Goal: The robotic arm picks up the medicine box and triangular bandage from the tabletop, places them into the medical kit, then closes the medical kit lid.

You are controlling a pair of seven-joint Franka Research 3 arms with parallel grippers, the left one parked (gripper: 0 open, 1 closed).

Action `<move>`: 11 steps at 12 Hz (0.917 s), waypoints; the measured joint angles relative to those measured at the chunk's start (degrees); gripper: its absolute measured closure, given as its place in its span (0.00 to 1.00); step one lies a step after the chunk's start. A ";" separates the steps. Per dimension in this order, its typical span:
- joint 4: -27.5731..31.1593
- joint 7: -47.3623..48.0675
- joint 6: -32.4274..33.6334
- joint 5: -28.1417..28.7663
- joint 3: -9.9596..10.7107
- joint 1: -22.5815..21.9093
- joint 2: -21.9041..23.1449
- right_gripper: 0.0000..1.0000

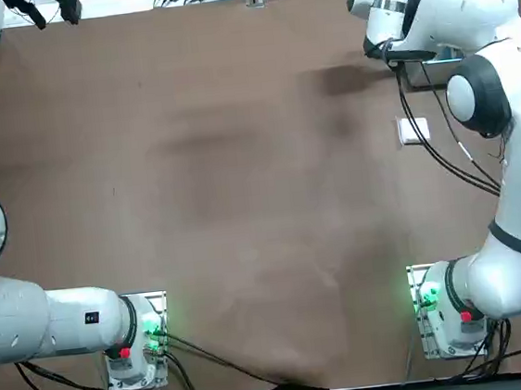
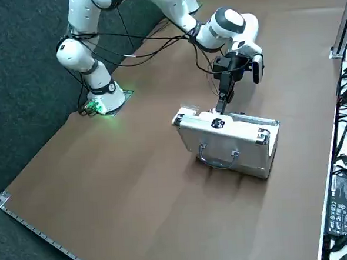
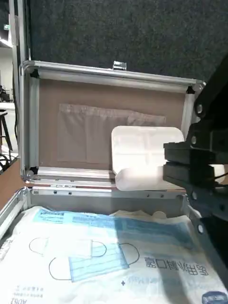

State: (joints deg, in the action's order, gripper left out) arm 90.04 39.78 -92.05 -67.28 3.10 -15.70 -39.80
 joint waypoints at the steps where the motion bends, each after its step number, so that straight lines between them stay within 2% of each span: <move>1: 0.00 0.00 -0.11 0.00 0.00 0.02 -0.16 0.99; 11: 0.44 0.11 -2.46 0.00 0.00 1.54 -1.50 0.94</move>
State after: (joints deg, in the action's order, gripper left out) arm 90.48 39.88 -94.51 -67.28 3.10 -14.16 -41.31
